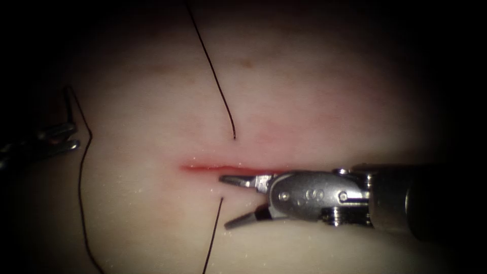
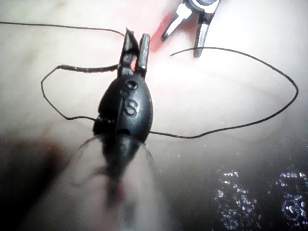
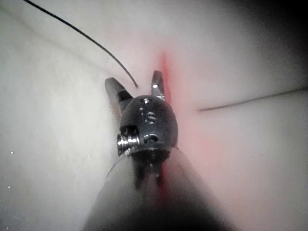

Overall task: Wound Closure
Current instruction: Pull thread through wound using right jaws until only a short tail remains

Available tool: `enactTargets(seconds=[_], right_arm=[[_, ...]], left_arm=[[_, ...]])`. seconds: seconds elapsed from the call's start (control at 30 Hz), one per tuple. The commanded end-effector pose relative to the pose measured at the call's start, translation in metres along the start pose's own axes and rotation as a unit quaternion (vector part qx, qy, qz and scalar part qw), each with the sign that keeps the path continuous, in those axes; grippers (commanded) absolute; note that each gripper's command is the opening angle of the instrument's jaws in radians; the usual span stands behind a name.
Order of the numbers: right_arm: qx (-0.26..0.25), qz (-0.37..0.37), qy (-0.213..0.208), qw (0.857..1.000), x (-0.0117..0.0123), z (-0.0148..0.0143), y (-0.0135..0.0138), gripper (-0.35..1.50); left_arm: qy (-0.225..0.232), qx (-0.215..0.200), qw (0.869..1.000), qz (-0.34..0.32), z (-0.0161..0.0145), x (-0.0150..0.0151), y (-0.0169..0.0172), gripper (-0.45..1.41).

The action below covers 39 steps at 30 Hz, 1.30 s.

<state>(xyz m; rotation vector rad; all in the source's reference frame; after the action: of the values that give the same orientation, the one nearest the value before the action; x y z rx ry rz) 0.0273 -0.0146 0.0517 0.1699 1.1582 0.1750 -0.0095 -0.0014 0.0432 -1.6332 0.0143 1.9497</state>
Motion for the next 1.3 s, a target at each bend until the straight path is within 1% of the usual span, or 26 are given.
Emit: enactTargets(seconds=[0.03,0.17,0.33,0.47,0.5,0.53,0.57,0.67,0.77,0.8,0.83,0.87,0.9,0.93,0.97,1.0,1.03,1.07,1.1,1.13,1.17,1.23,1.27,1.3], right_arm=[[0.022,-0.002,0.009,1.000,-0.0005,0.0009,-0.0005,-0.35],[0.024,-0.008,0.007,1.000,-0.0006,0.0012,-0.0008,-0.35],[0.040,-0.012,0.001,0.999,-0.0007,0.0010,-0.0015,-0.35],[0.054,0.003,0.002,0.999,-0.0001,-0.0001,-0.0033,-0.35],[0.063,0.003,0.005,0.998,0.0003,-0.0005,-0.0043,-0.35],[0.083,0.010,0.011,0.996,0.0014,-0.0011,-0.0062,-0.35],[0.083,0.010,0.011,0.996,0.0014,-0.0011,-0.0062,-0.35],[0.110,0.010,0.025,0.994,0.0041,-0.0018,-0.0098,-0.35],[0.140,0.006,0.041,0.989,0.0073,-0.0024,-0.0134,-0.35],[0.149,0.003,0.046,0.988,0.0085,-0.0026,-0.0146,-0.35],[0.156,0.002,0.054,0.986,0.0103,-0.0026,-0.0157,-0.35],[0.156,0.003,0.060,0.986,0.0112,-0.0026,-0.0160,-0.35],[0.156,0.003,0.060,0.986,0.0112,-0.0026,-0.0160,-0.35],[0.147,0.004,0.058,0.987,0.0118,-0.0026,-0.0160,-0.11],[0.134,0.009,0.054,0.989,0.0123,-0.0027,-0.0158,0.29],[0.123,0.007,0.053,0.991,0.0127,-0.0027,-0.0153,0.56],[0.107,0.005,0.054,0.993,0.0130,-0.0028,-0.0144,0.86],[0.081,-0.001,0.057,0.995,0.0130,-0.0031,-0.0127,1.13],[0.062,-0.001,0.057,0.996,0.0128,-0.0033,-0.0112,1.23],[0.041,-0.005,0.056,0.998,0.0121,-0.0036,-0.0092,1.33],[0.041,-0.005,0.056,0.998,0.0121,-0.0036,-0.0092,1.33],[0.027,-0.010,0.053,0.998,0.0109,-0.0037,-0.0069,1.38],[0.016,-0.010,0.045,0.999,0.0094,-0.0036,-0.0052,1.38],[0.016,-0.010,0.045,0.999,0.0094,-0.0036,-0.0052,1.38]], left_arm=[[0.000,-0.001,1.000,-0.001,0.0005,-0.0007,0.0004,-0.45],[0.001,-0.002,1.000,-0.001,0.0005,-0.0007,0.0004,-0.45],[0.001,-0.002,1.000,-0.001,0.0004,-0.0007,0.0004,-0.45],[0.001,-0.003,1.000,-0.001,0.0003,-0.0007,0.0004,-0.45],[0.001,-0.003,1.000,-0.001,0.0003,-0.0007,0.0004,-0.45],[0.001,-0.003,1.000,-0.001,0.0003,-0.0007,0.0004,-0.45],[0.001,-0.003,1.000,-0.001,0.0003,-0.0007,0.0004,-0.45],[0.001,-0.003,1.000,-0.001,0.0003,-0.0007,0.0004,-0.45],[0.001,-0.003,1.000,-0.001,0.0003,-0.0007,0.0004,-0.45],[0.001,-0.003,1.000,-0.001,0.0003,-0.0007,0.0004,-0.45],[0.001,-0.003,1.000,-0.001,0.0004,-0.0007,0.0004,-0.45],[0.001,-0.003,1.000,-0.001,0.0004,-0.0007,0.0004,-0.45],[0.001,-0.003,1.000,-0.001,0.0004,-0.0007,0.0004,-0.45],[0.001,-0.003,1.000,-0.001,0.0004,-0.0007,0.0004,-0.45],[0.002,-0.004,1.000,-0.001,0.0003,-0.0007,0.0004,-0.45],[0.002,-0.004,1.000,-0.001,0.0003,-0.0007,0.0004,-0.45],[0.002,-0.004,1.000,-0.001,0.0003,-0.0007,0.0004,-0.45],[0.002,-0.004,1.000,-0.001,0.0003,-0.0007,0.0004,-0.45],[0.002,-0.004,1.000,-0.001,0.0003,-0.0007,0.0004,-0.45],[0.002,-0.004,1.000,-0.001,0.0003,-0.0007,0.0004,-0.45],[0.002,-0.004,1.000,-0.001,0.0003,-0.0007,0.0004,-0.45],[0.002,-0.004,1.000,-0.001,0.0003,-0.0007,0.0004,-0.45],[0.002,-0.005,1.000,-0.001,0.0003,-0.0007,0.0004,-0.45],[0.002,-0.005,1.000,-0.001,0.0003,-0.0007,0.0004,-0.45]])
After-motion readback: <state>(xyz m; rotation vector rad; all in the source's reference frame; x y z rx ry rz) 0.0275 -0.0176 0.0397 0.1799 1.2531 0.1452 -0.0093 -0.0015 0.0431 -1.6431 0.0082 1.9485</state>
